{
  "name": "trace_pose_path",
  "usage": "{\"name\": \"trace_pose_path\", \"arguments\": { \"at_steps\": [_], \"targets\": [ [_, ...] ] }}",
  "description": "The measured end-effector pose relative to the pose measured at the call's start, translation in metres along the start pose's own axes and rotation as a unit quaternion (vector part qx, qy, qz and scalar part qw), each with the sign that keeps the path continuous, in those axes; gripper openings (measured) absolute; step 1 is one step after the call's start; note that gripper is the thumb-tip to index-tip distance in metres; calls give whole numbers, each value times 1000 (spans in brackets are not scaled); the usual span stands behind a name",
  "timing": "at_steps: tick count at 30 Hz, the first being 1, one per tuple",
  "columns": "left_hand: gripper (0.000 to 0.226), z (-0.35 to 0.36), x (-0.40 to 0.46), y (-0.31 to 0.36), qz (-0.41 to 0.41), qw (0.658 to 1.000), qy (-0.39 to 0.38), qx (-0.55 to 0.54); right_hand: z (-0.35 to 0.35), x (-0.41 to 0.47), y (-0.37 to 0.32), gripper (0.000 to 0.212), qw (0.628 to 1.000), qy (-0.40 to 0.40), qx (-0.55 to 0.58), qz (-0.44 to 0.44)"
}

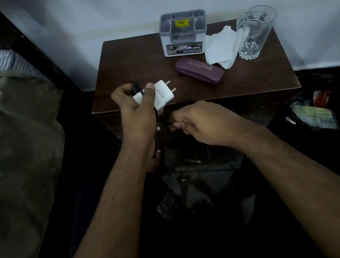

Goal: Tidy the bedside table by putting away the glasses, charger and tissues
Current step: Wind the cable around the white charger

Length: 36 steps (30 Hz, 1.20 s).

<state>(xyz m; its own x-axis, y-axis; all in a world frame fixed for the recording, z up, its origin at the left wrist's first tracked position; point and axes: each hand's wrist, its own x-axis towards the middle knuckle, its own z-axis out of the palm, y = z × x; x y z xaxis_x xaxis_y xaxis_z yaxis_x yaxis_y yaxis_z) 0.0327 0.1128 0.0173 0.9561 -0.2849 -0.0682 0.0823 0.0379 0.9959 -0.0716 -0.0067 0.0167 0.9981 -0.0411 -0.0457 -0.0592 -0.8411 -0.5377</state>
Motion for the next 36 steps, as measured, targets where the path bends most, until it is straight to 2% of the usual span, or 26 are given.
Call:
{"name": "trace_pose_path", "arguments": {
  "at_steps": [3, 7, 11, 14, 18, 20, 22, 25, 26, 30, 33, 36],
  "targets": [
    [33, -5, 0, 3, 109, 987, -22, 114, -8, -3, -1, 13, 998, 46, 24, -32],
    [36, -3, 0, 3, 126, 982, -29, 140, -15, -9, -3, 17, 993, 100, -21, -56],
    [34, -2, 0, -5, 160, 964, -88, 194, -17, -14, -7, 24, 981, 175, -42, -69],
    [23, 2, -4, -9, 144, 954, -144, 222, -16, -14, -8, 19, 969, 233, -48, -68],
    [18, 5, -11, -8, 102, 963, -198, 151, -20, -14, -2, 27, 954, 300, -19, -18],
    [24, 6, -15, -5, 82, 968, -205, 119, -22, -13, 0, 27, 946, 323, -8, 5],
    [39, 6, -18, -3, 49, 973, -208, 89, -22, -12, 4, 26, 945, 325, 10, 25],
    [70, 4, -22, 2, 42, 962, -261, 64, -24, -9, 9, 26, 949, 300, 91, 46],
    [75, 4, -23, 4, 39, 959, -276, 57, -24, -8, 11, 25, 946, 296, 122, 47],
    [45, 7, -23, 10, -13, 964, -266, 2, -23, -5, 15, 18, 931, 304, 194, 55],
    [24, 8, -22, 10, -39, 966, -254, -35, -18, -3, 17, 14, 943, 243, 214, 75],
    [25, 8, -23, 10, -40, 969, -239, -51, -7, -2, 14, 17, 969, 173, 161, 76]
  ]
}}
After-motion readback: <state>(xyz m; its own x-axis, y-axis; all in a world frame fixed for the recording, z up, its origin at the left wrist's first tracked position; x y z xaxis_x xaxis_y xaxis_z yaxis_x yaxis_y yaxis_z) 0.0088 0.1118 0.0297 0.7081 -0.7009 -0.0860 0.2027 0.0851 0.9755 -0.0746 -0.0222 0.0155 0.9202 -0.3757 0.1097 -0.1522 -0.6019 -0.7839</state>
